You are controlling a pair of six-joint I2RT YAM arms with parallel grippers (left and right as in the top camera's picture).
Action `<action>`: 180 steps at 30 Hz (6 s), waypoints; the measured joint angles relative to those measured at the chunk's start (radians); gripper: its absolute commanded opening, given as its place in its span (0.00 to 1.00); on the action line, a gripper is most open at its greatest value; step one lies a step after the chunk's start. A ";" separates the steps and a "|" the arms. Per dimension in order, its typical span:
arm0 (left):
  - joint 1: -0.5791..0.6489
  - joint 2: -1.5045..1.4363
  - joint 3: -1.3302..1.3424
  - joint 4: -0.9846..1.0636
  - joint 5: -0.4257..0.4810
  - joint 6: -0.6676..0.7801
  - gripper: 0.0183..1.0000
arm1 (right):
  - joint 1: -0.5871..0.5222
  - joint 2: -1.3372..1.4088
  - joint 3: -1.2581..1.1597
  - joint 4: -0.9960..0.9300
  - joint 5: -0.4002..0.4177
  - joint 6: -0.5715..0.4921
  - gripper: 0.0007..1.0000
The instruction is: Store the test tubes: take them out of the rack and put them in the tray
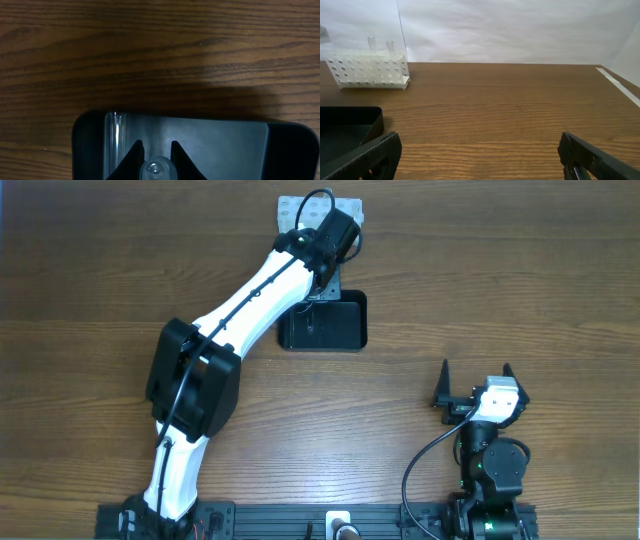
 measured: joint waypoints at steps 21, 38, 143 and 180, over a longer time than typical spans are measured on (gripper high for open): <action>0.011 0.053 0.000 -0.068 0.008 0.000 0.07 | 0.000 0.000 0.000 0.000 0.000 0.000 0.99; 0.011 0.058 0.000 -0.061 0.031 -0.003 0.38 | 0.000 0.000 0.000 0.000 0.000 0.000 0.99; 0.536 -2.200 -1.867 0.897 0.330 0.424 1.00 | 0.000 0.000 0.000 0.000 0.000 0.000 0.99; 0.536 -2.202 -1.867 0.897 0.330 0.424 1.00 | 0.249 1.125 0.652 0.248 -0.059 0.141 0.99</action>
